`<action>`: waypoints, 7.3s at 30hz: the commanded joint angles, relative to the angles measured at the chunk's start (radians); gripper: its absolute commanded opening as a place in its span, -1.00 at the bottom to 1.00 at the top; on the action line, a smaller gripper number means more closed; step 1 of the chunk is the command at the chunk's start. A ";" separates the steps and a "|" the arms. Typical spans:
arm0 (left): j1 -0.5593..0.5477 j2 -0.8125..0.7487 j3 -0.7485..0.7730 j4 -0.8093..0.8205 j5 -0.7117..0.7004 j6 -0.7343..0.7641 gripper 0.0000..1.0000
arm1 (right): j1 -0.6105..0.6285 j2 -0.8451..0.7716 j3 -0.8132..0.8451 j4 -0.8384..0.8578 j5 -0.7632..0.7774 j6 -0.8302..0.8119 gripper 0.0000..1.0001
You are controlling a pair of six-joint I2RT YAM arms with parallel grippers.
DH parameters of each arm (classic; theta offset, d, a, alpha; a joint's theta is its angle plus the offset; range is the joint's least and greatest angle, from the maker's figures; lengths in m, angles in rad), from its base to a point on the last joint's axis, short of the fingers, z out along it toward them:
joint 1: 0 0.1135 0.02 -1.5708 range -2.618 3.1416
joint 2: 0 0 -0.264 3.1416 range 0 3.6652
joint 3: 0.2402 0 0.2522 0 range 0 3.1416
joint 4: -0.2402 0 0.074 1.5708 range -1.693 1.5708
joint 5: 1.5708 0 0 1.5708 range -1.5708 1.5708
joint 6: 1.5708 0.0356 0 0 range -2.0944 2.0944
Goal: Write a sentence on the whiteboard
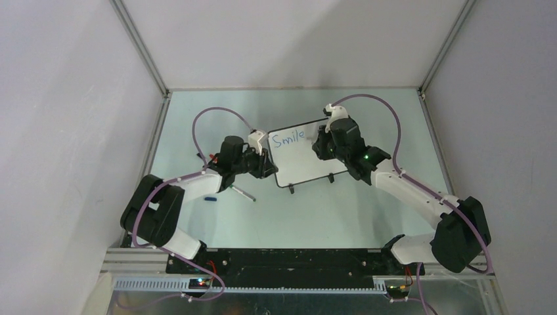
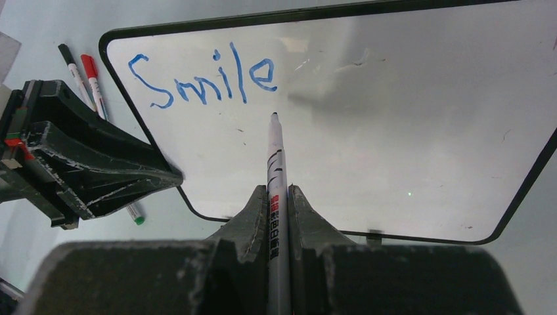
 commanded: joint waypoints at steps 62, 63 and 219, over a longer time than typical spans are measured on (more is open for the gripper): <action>0.000 0.082 0.105 -0.108 -0.051 0.002 -1.00 | -0.057 0.075 0.099 0.013 0.027 0.008 -1.00; -0.001 0.081 0.104 -0.108 -0.052 0.002 -1.00 | -0.057 0.077 0.100 0.013 0.027 0.009 -1.00; 0.047 -0.057 -0.008 -0.037 -0.011 -0.027 0.99 | -0.728 -0.371 -0.313 0.027 -0.358 0.277 -1.00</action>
